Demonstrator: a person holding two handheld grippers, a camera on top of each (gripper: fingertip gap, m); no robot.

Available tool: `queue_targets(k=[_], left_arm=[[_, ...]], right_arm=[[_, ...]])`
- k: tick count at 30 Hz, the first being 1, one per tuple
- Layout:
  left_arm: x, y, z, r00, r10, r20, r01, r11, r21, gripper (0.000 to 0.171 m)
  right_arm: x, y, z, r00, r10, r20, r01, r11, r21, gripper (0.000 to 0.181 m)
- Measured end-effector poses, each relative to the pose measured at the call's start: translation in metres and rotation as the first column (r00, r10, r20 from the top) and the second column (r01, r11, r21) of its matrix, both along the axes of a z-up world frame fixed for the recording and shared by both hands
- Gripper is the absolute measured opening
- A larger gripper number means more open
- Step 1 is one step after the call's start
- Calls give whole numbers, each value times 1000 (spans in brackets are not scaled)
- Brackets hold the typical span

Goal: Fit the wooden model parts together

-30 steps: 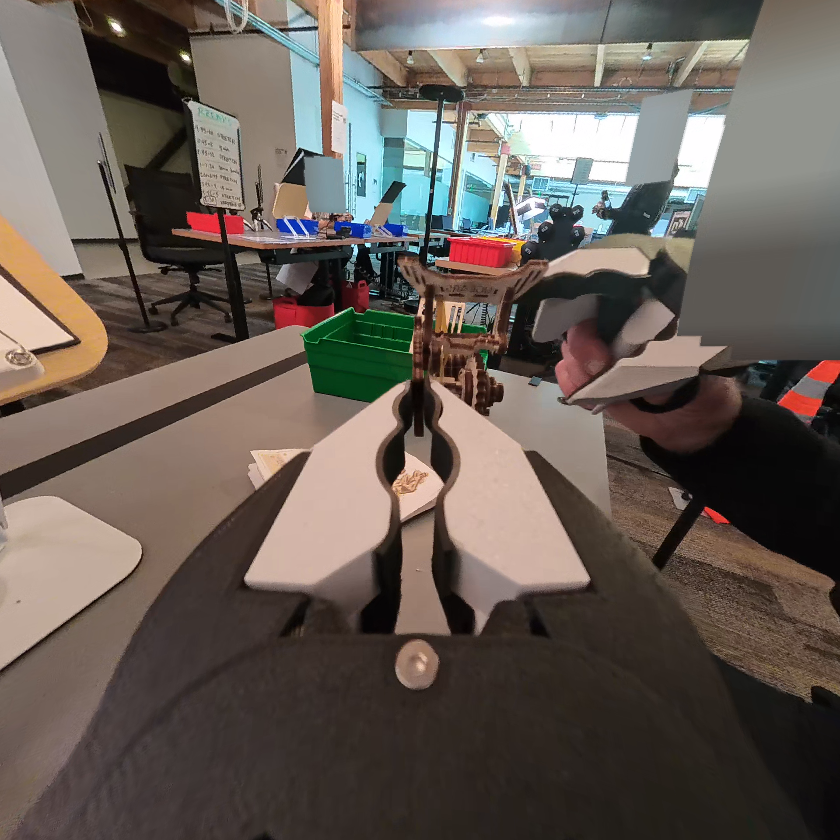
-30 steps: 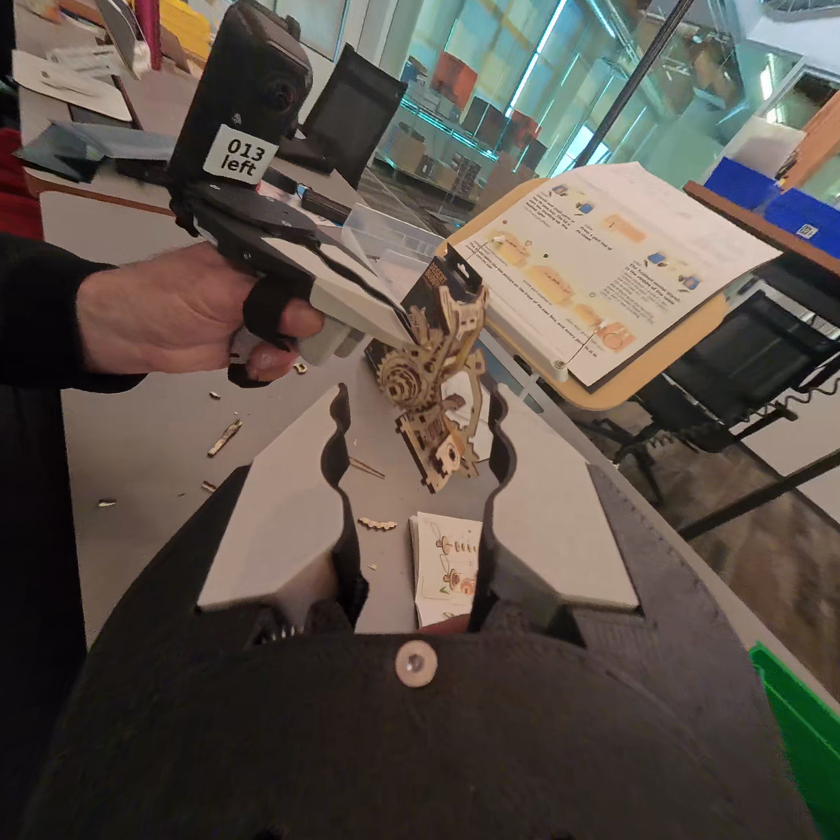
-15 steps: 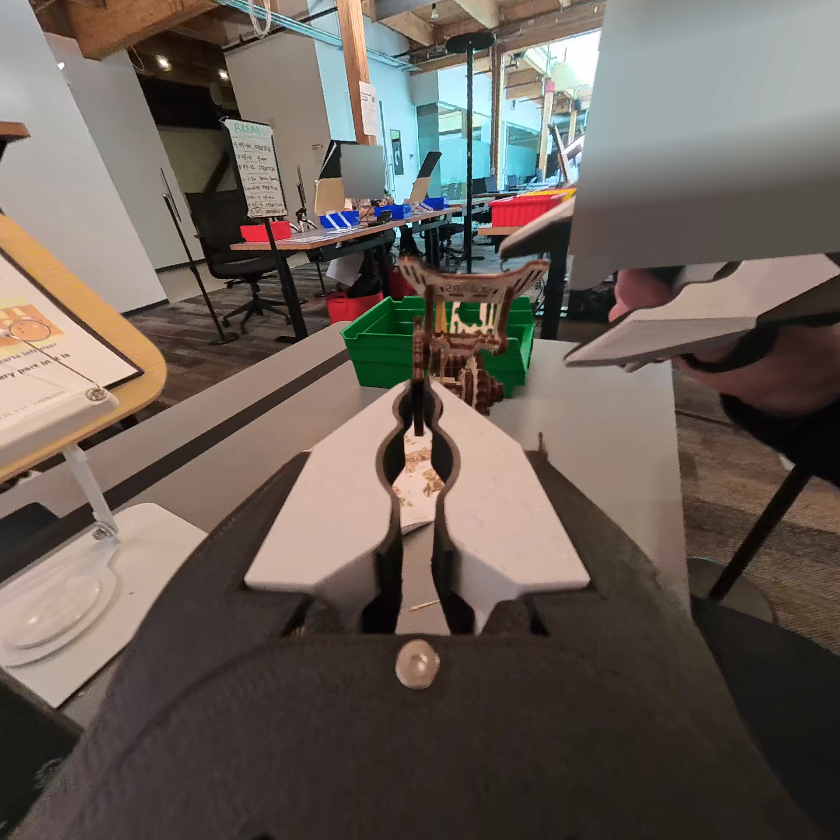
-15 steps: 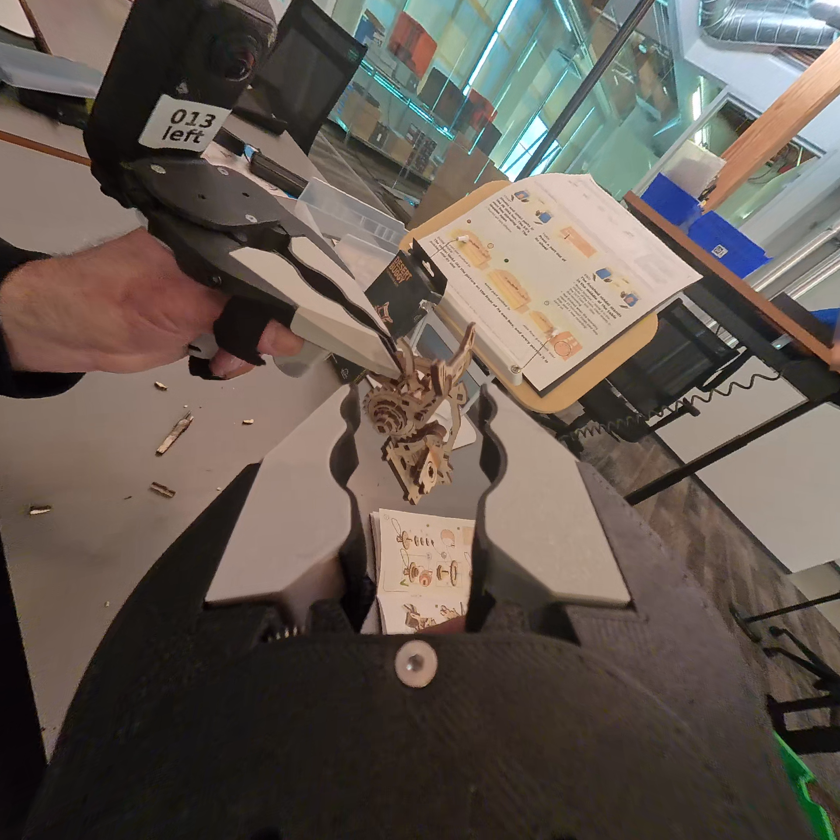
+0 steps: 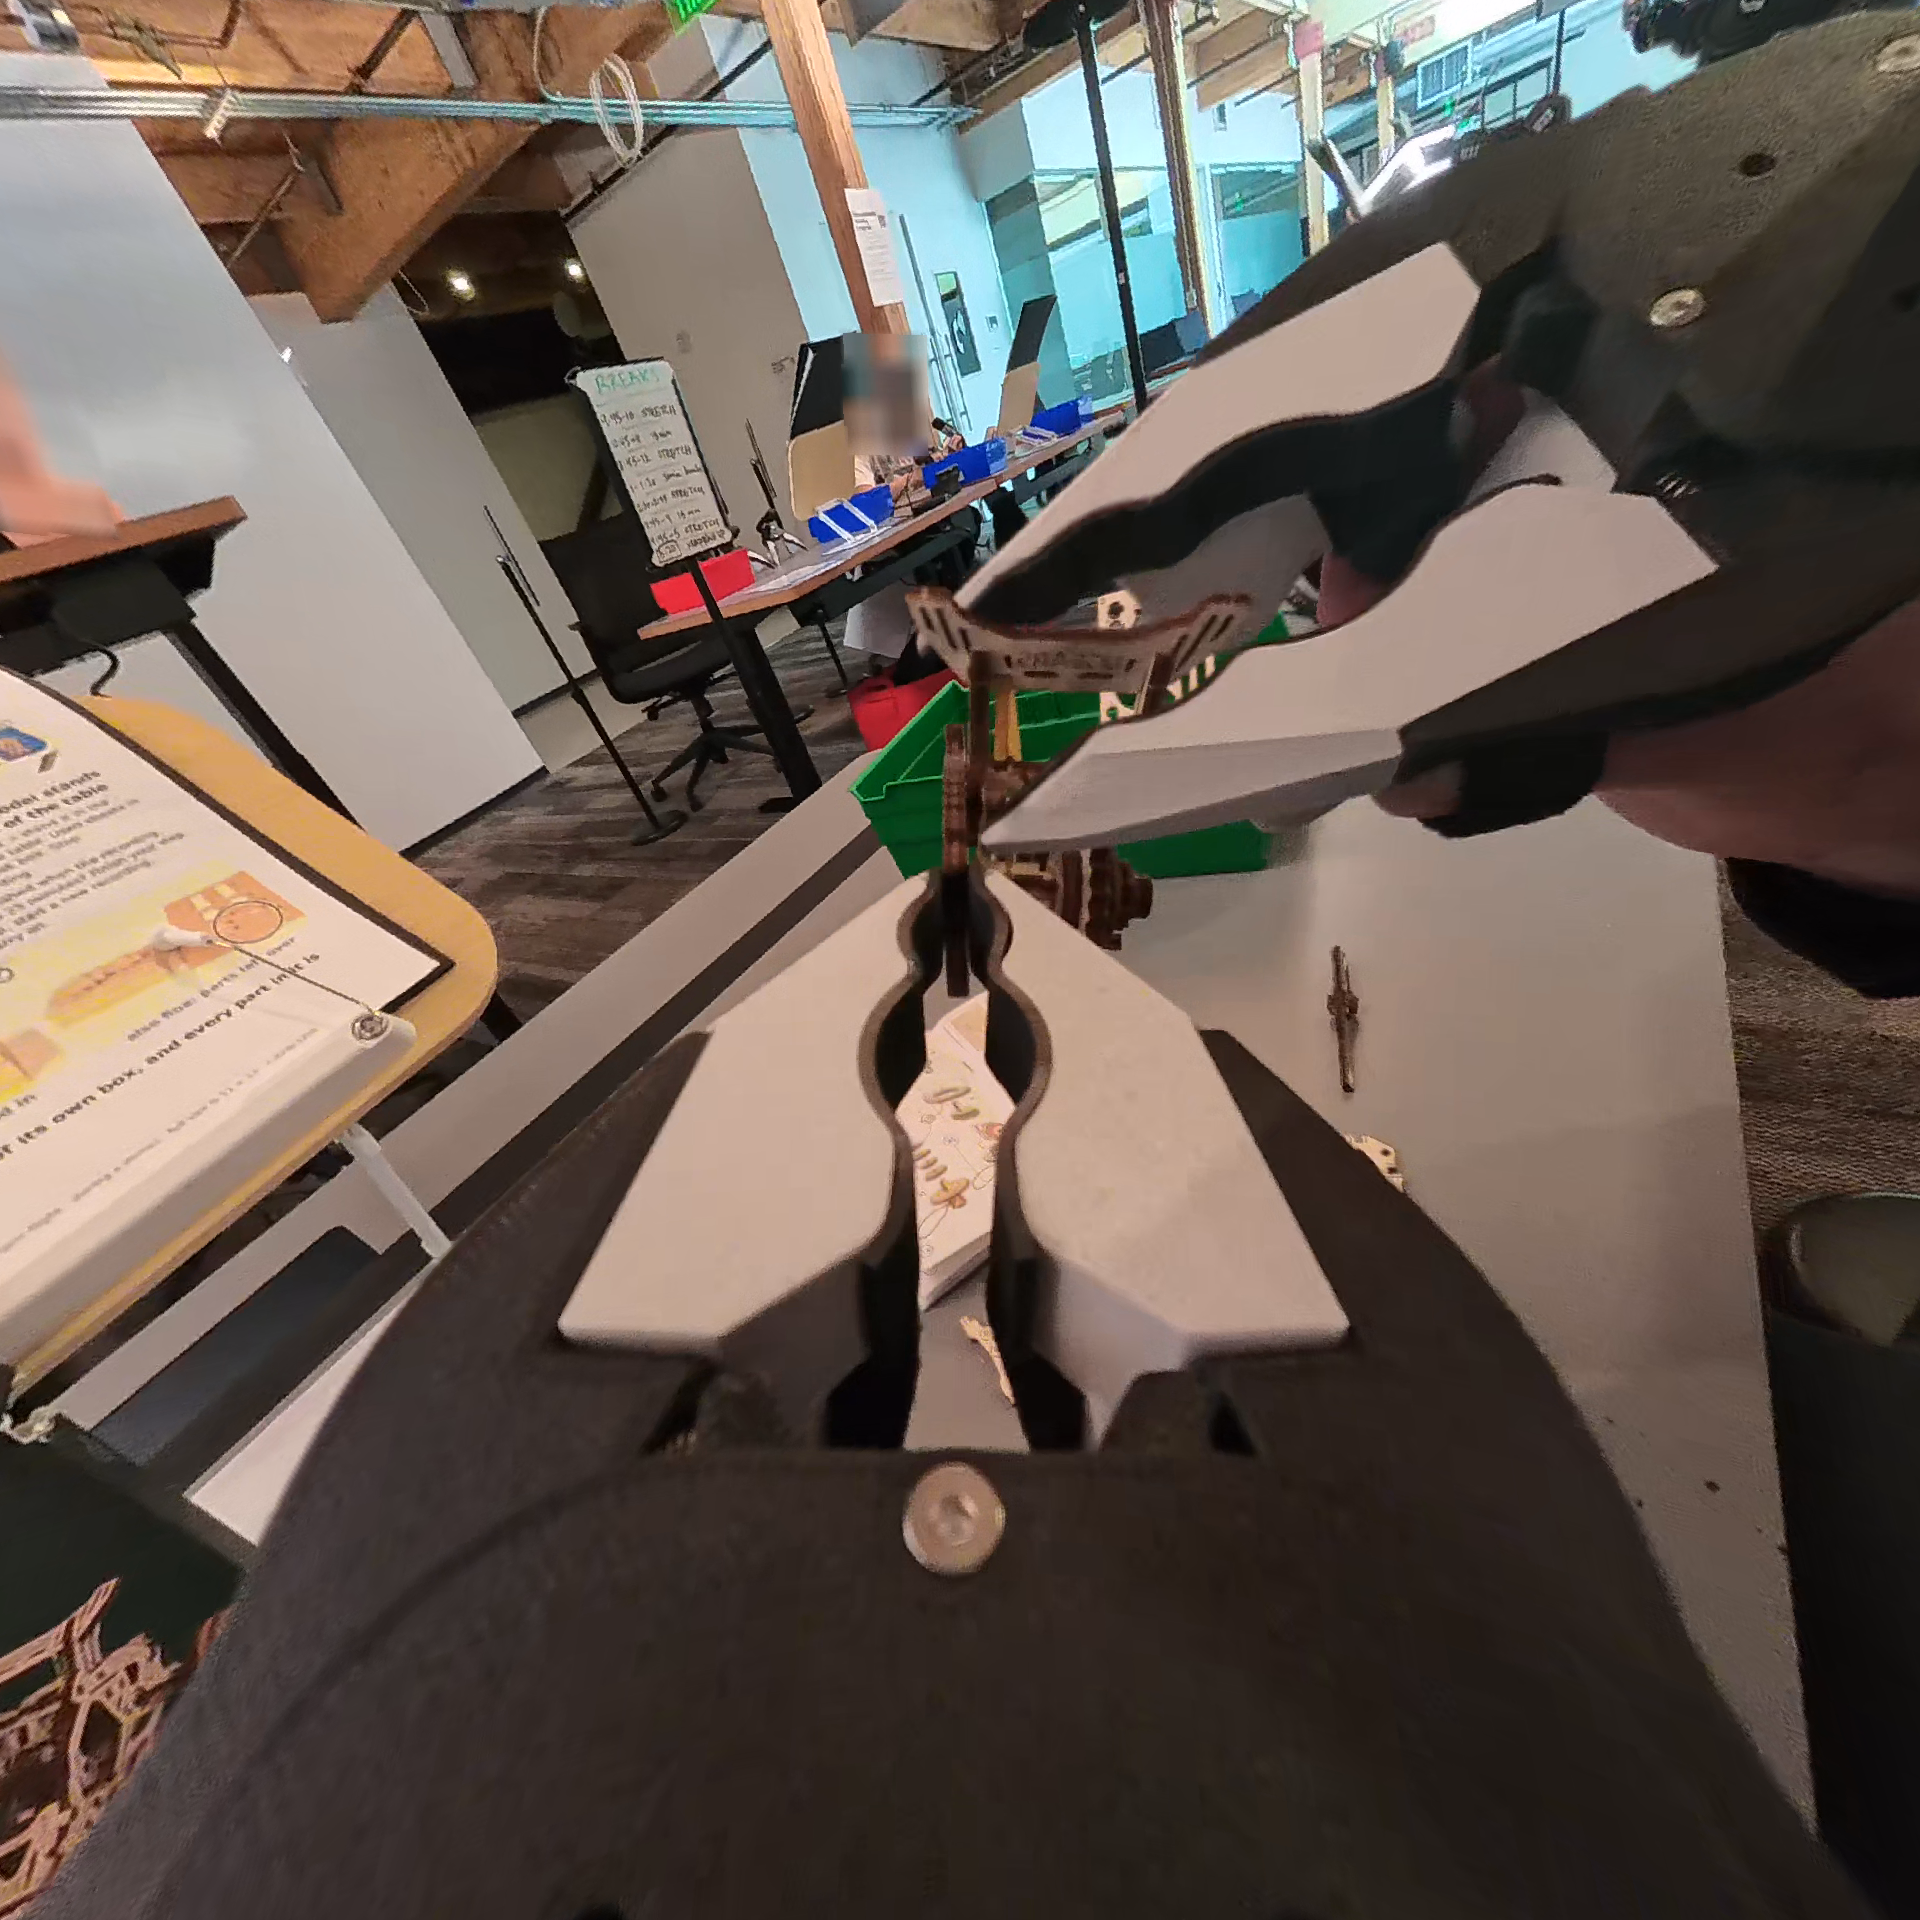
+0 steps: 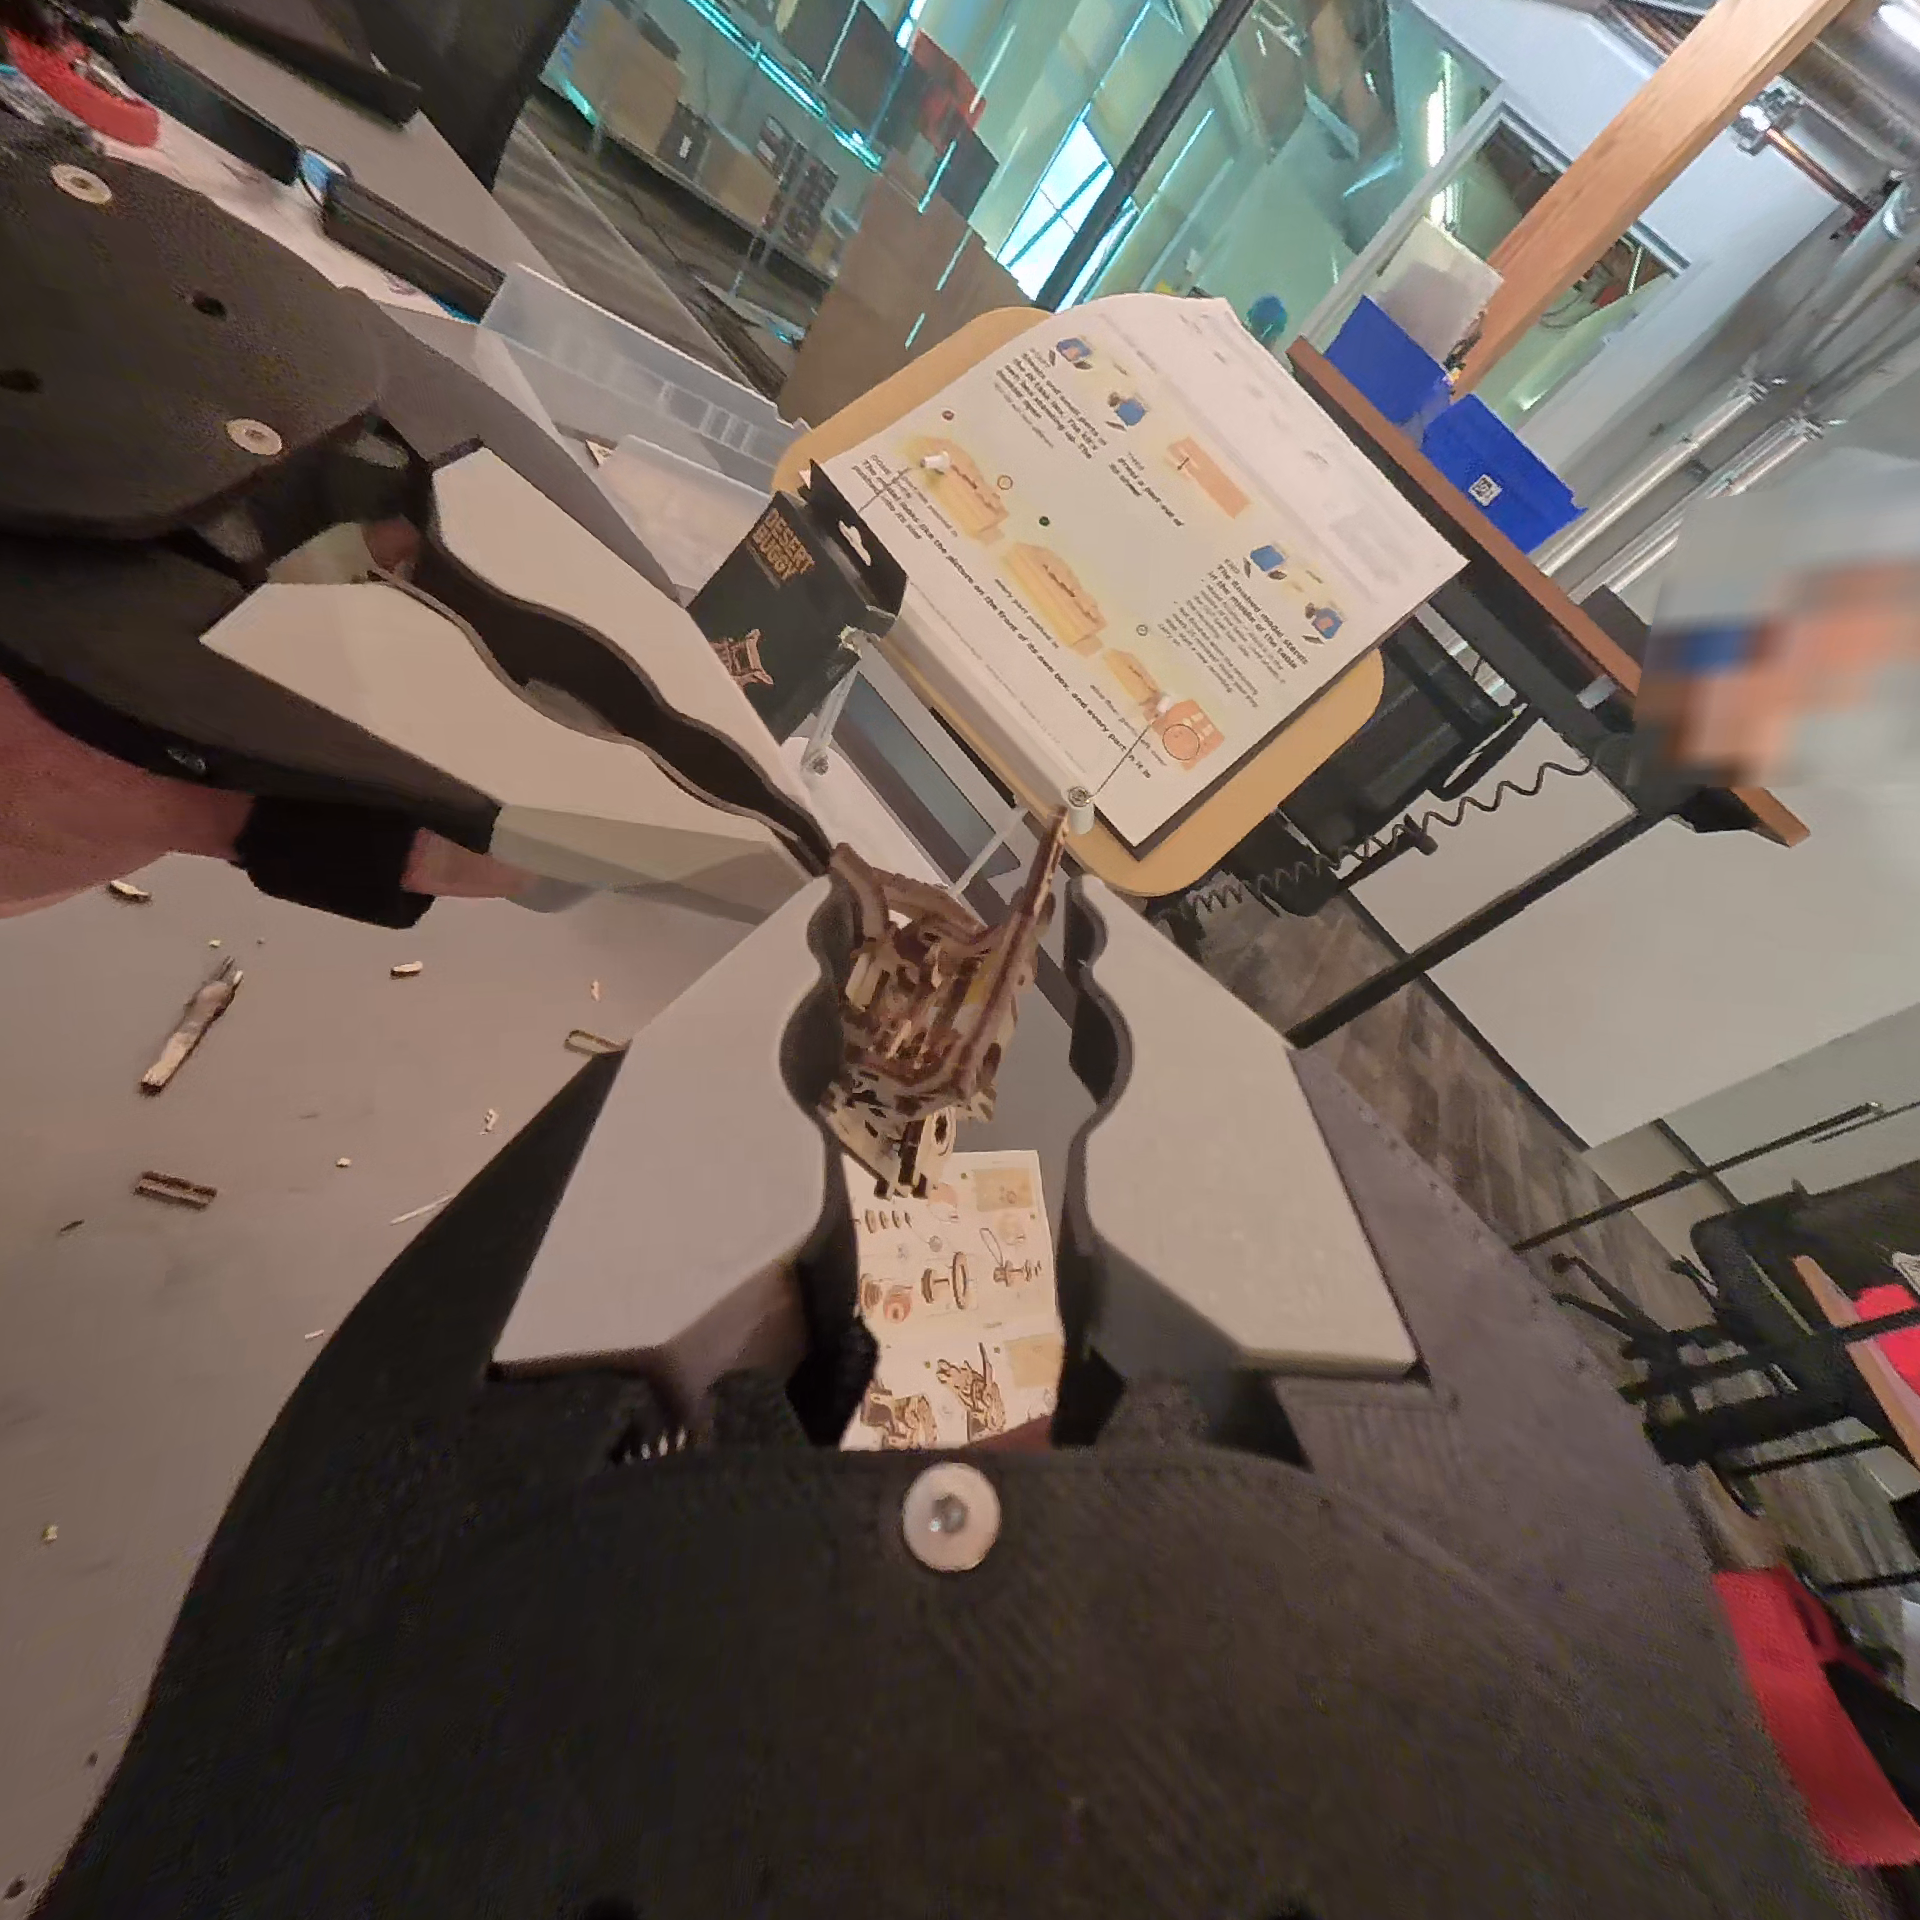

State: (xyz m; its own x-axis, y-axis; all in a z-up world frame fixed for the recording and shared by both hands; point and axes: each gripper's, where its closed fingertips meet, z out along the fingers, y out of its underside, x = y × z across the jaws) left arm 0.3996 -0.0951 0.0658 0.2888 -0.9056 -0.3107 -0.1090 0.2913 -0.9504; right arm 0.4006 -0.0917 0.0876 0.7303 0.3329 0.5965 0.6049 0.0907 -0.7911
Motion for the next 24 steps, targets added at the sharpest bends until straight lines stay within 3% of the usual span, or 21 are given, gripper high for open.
queue_targets(k=[11,15,21,24], left_arm=[[2,1,0,1000,-2,0,2,1000,10,1],[2,2,1,1000,-1,9,1,1000,1,1],[3,-2,4,1000,-1,16,1,999,32,1],[3,-3,3,1000,9,6,-10,999,50,0]], right_arm=[[2,1,0,1000,-5,-23,5,1000,3,32],[3,-1,2,1000,-10,-20,10,1000,22,43],[10,-7,15,984,4,-176,1,1000,31,48],[12,-4,14,982,-14,-186,17,1000,17,50]])
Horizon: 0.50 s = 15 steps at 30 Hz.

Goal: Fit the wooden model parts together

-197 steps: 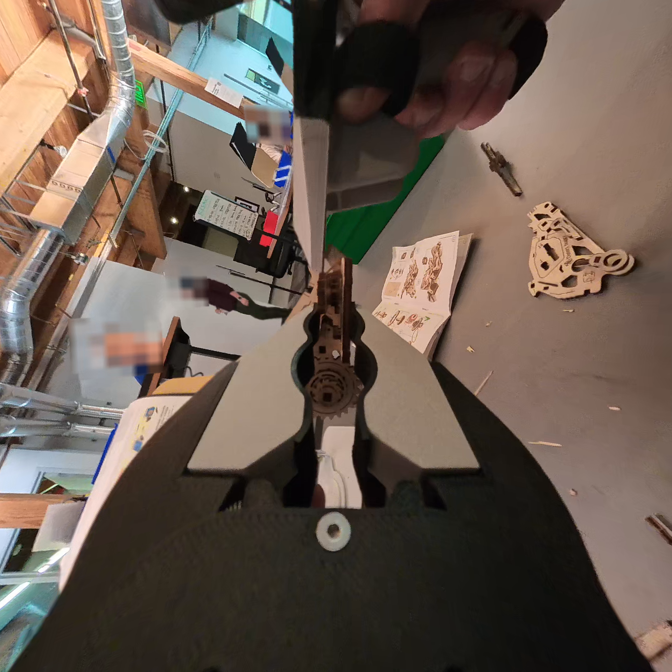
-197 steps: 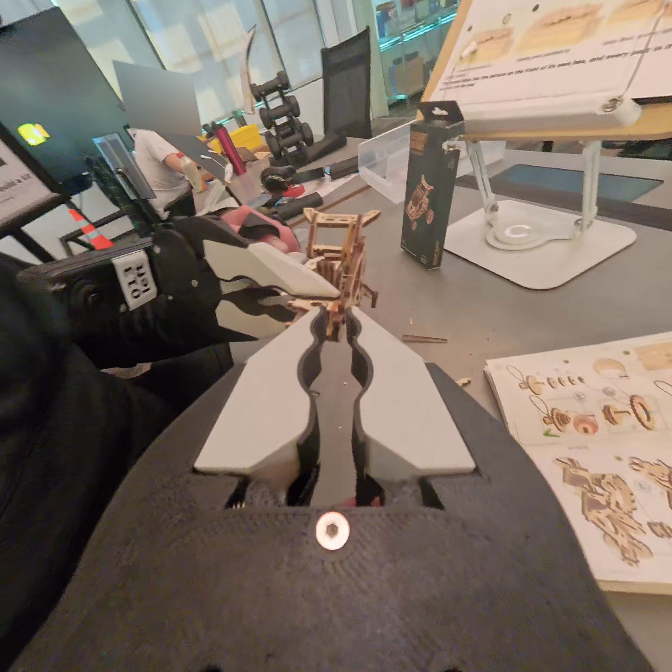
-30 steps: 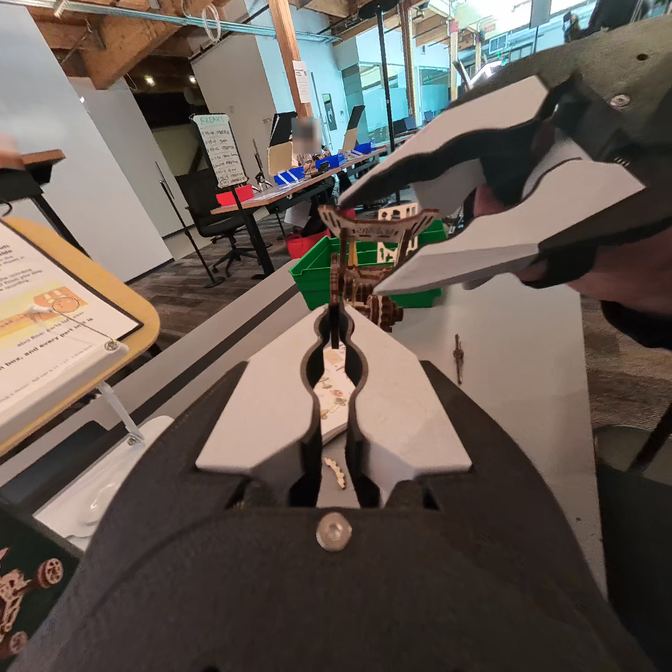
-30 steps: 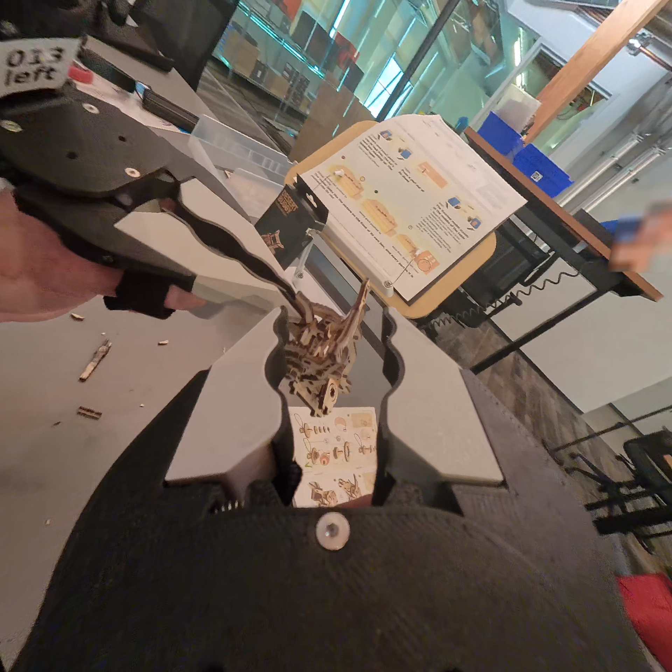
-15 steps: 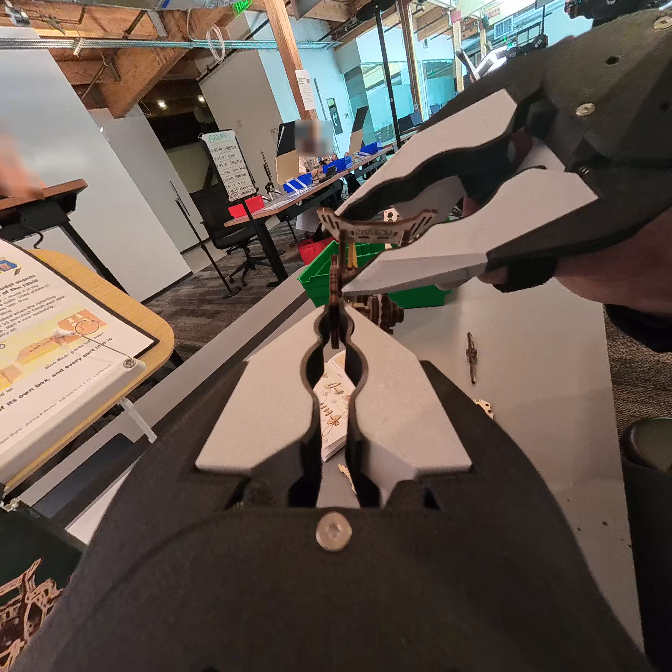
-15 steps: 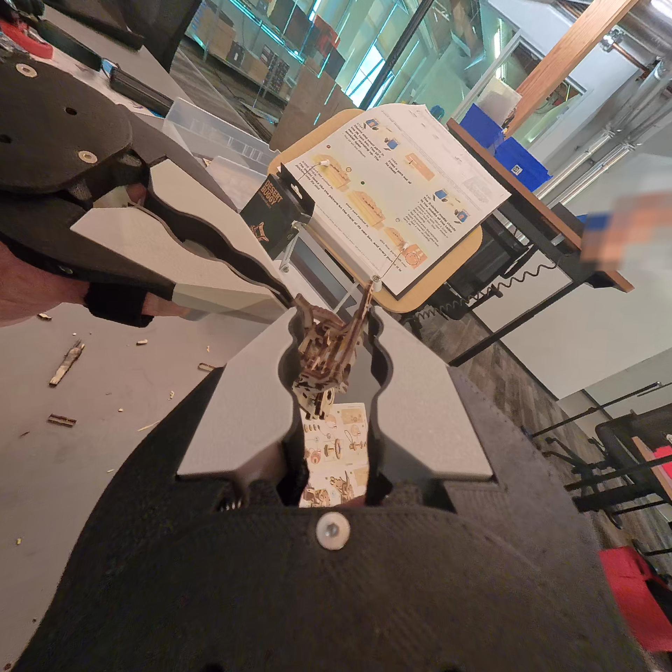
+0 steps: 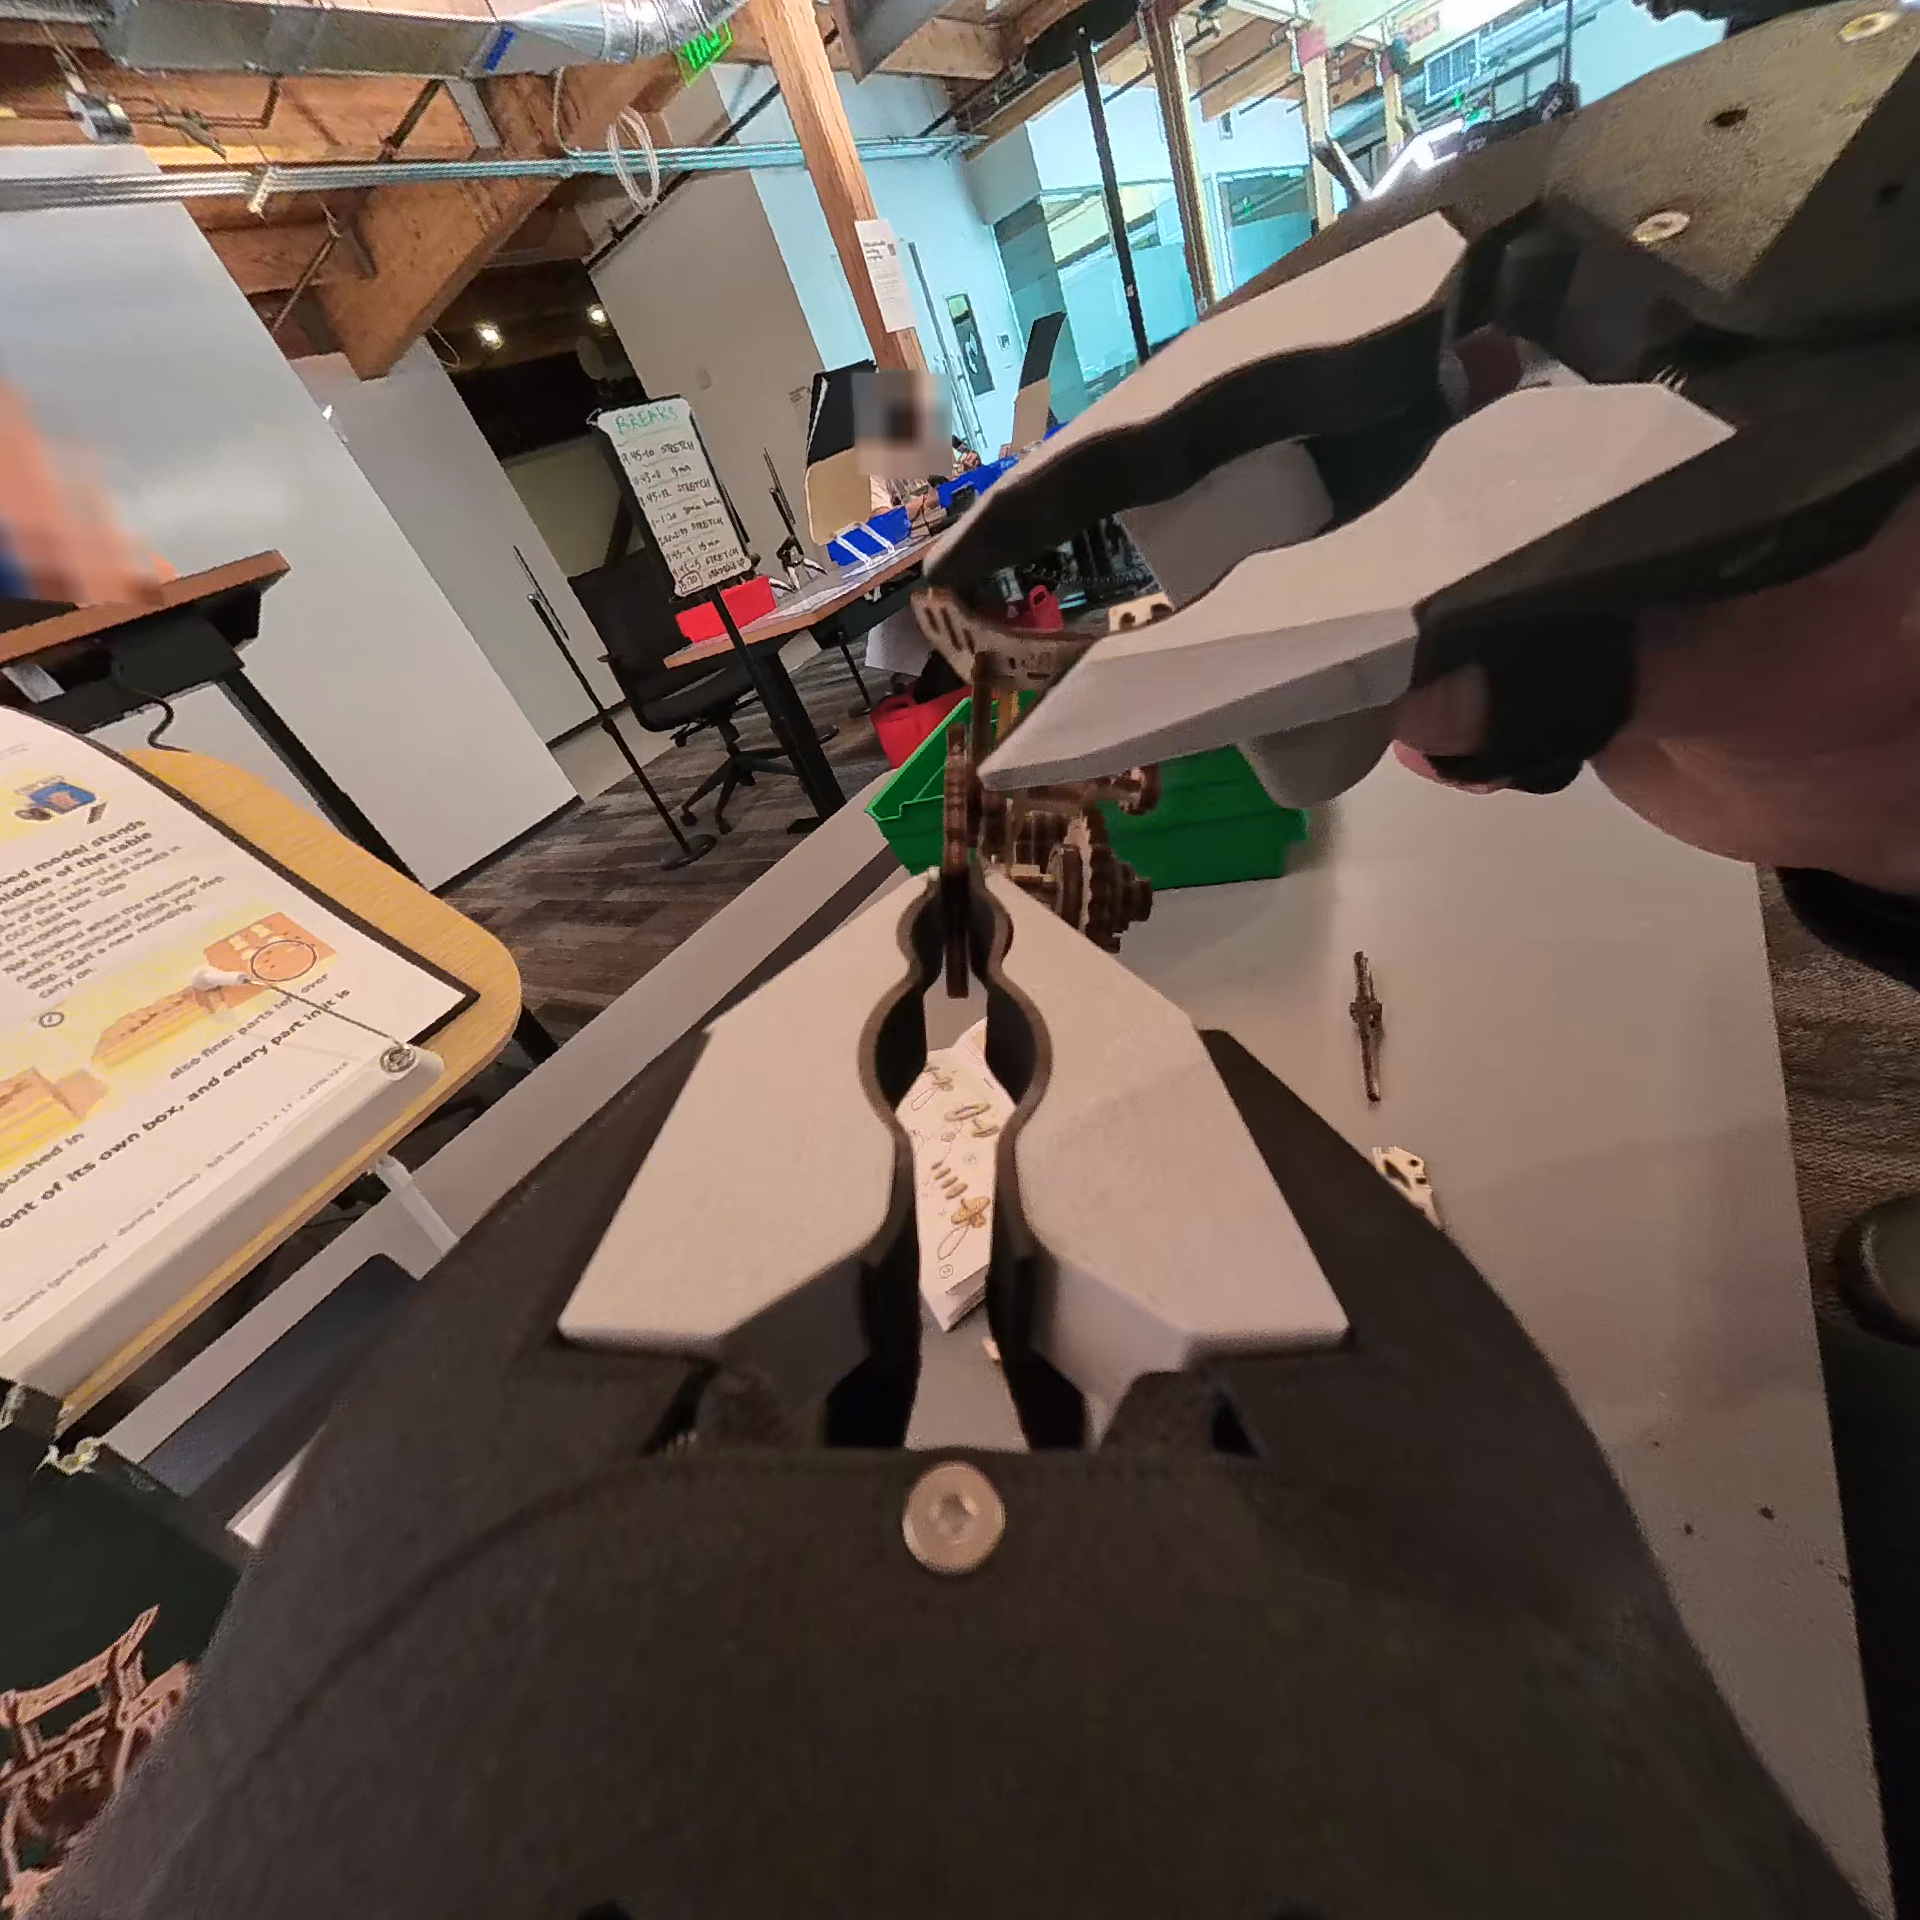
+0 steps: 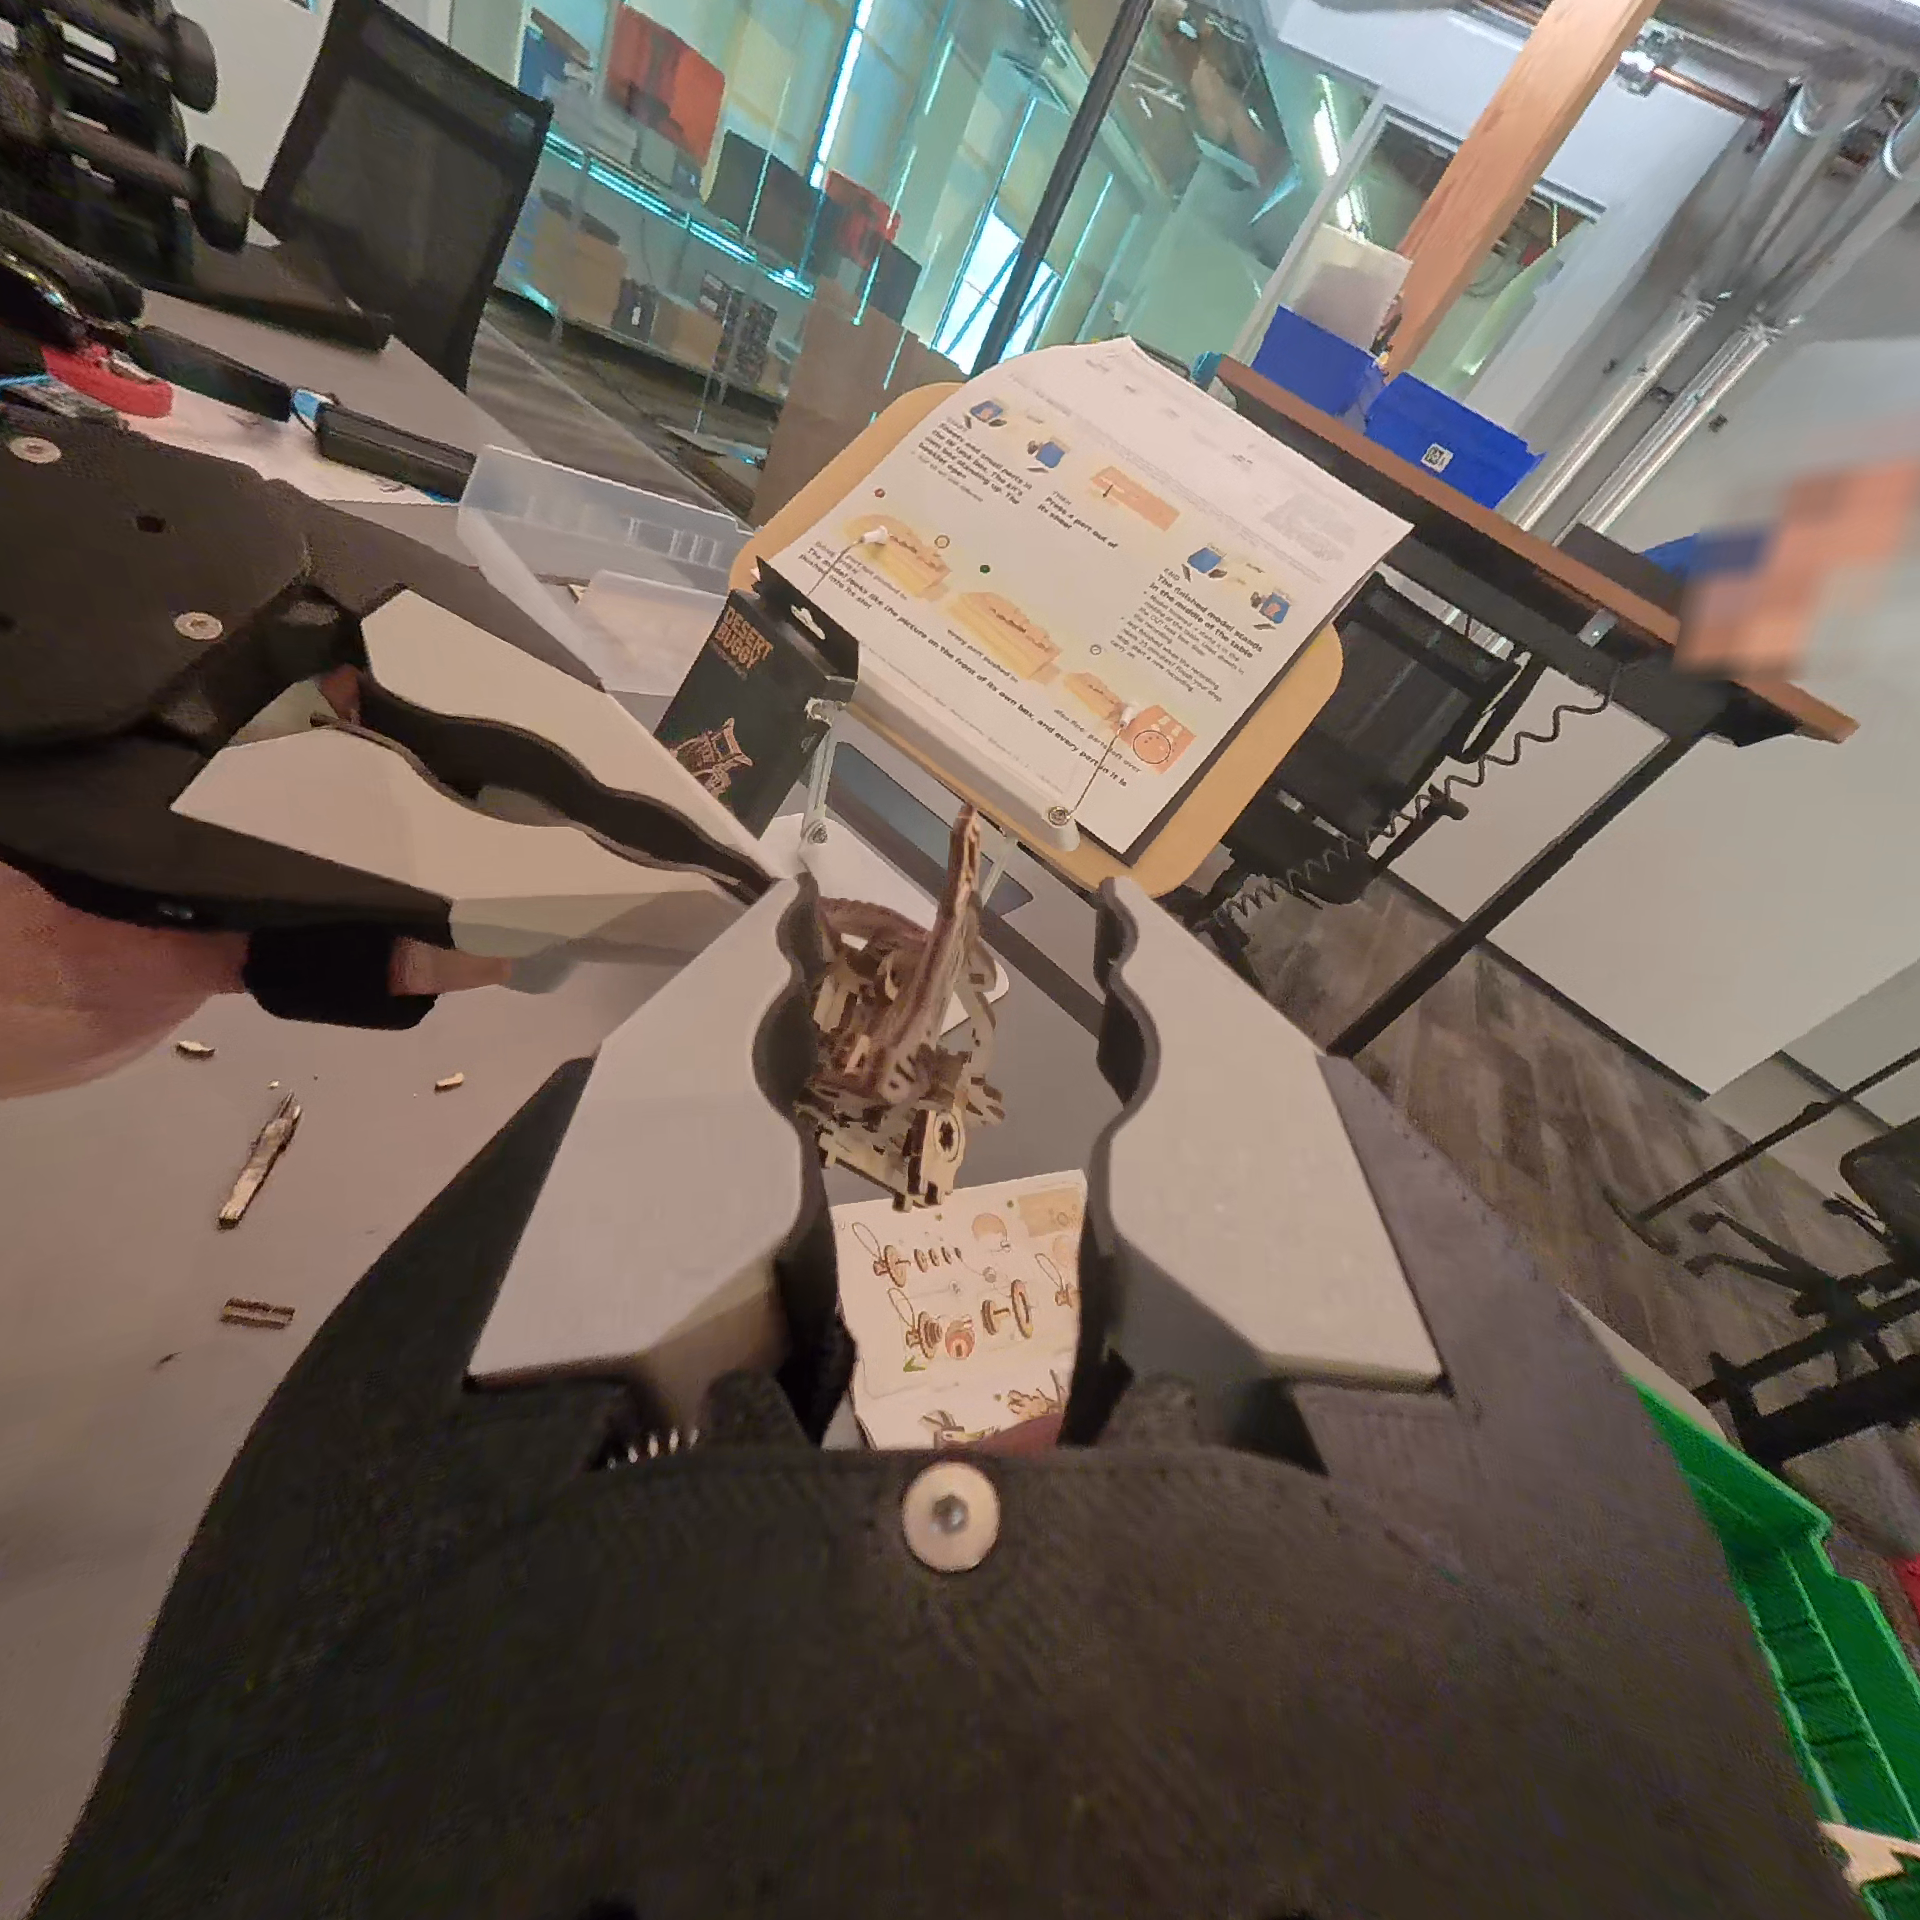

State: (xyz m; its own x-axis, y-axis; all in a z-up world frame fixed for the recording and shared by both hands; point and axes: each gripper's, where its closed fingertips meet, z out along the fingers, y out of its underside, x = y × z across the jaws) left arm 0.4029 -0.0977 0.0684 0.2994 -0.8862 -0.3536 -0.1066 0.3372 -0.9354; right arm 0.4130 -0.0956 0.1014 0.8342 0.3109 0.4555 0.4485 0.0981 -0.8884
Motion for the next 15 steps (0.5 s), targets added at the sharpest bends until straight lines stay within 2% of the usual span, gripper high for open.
queue_targets(k=[6,12,15], left_arm=[[-1,0,0,1000,6,4,-6,1000,0,0],[0,2,-3,1000,15,-10,-15,1000,-2,1],[1,2,-4,1000,5,-6,-5,1000,-13,1]], right_arm=[[-5,-2,-3,1000,12,22,-12,1000,-3,42],[-5,0,-7,1000,28,0,-28,999,-38,41],[-2,1,-6,1000,19,-10,-19,999,-36,46]])
